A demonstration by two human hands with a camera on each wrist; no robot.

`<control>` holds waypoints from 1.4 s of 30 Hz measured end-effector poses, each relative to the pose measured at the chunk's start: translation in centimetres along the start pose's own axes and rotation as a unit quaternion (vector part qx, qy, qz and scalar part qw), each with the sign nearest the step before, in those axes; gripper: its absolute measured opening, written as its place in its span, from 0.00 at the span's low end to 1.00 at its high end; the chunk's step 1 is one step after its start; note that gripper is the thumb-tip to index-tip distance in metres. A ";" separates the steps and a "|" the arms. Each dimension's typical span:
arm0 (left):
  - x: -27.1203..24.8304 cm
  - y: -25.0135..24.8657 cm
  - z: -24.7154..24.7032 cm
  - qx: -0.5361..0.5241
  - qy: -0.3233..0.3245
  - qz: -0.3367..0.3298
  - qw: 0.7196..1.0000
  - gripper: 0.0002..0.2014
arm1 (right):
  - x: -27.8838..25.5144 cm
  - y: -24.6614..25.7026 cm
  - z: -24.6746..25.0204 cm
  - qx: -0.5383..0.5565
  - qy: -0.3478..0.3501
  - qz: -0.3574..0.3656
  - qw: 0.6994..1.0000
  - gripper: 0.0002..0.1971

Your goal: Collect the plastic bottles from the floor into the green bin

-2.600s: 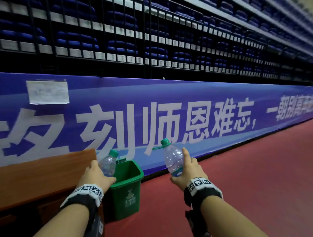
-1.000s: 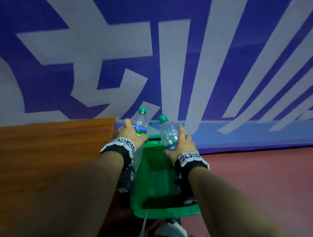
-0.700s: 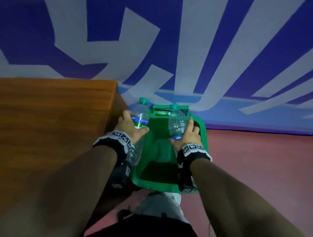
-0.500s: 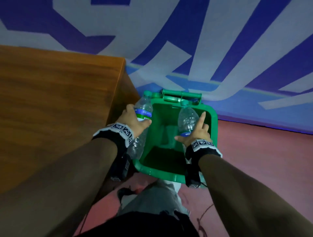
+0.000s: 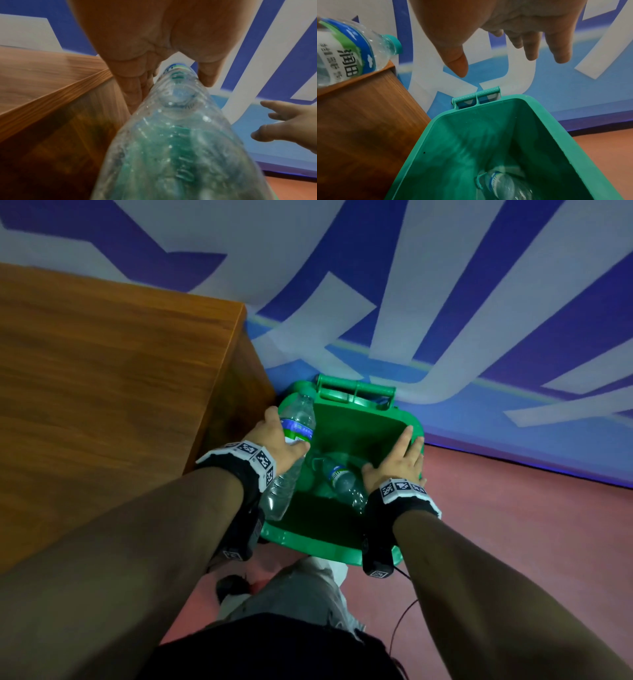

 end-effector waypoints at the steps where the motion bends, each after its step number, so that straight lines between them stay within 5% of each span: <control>1: -0.3 -0.3 -0.2 0.003 0.001 -0.001 1.000 0.40 | -0.2 -0.2 0.5 -0.001 -0.005 0.002 1.000 0.57; 13: -7.5 -0.4 4.7 0.011 -0.058 -0.061 0.996 0.50 | -8.1 1.9 7.7 -0.020 -0.092 0.064 0.993 0.54; 18: -14.2 8.1 10.6 -0.049 -0.138 -0.056 0.988 0.51 | -16.3 10.3 7.5 -0.086 -0.110 0.191 0.971 0.55; 22: -21.1 21.7 14.8 -0.111 -0.200 0.012 0.973 0.51 | -26.2 20.4 2.7 -0.132 -0.082 0.321 0.934 0.56; 26: -29.1 39.3 17.3 -0.176 -0.268 0.133 0.938 0.52 | -39.1 30.5 -5.7 -0.130 -0.029 0.466 0.875 0.56; 31: -42.2 60.5 15.5 -0.261 -0.334 0.300 0.855 0.51 | -56.3 39.3 -17.2 -0.152 0.065 0.609 0.776 0.54; 36: -54.5 75.9 6.6 -0.339 -0.345 0.454 0.748 0.51 | -71.7 42.3 -28.2 -0.200 0.088 0.722 0.656 0.53; 42: -64.9 88.4 -3.6 -0.400 -0.308 0.596 0.625 0.53 | -87.9 42.9 -41.2 -0.251 0.179 0.805 0.506 0.52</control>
Point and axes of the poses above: each hand's wrist, its own x-axis towards the middle knuckle, its own z-axis out of the back of the hand, y = z × x, the point moved 6 cm from there along x, towards the middle knuckle, and after that the axes turned 7 degrees about z, right-handed, at the moved point
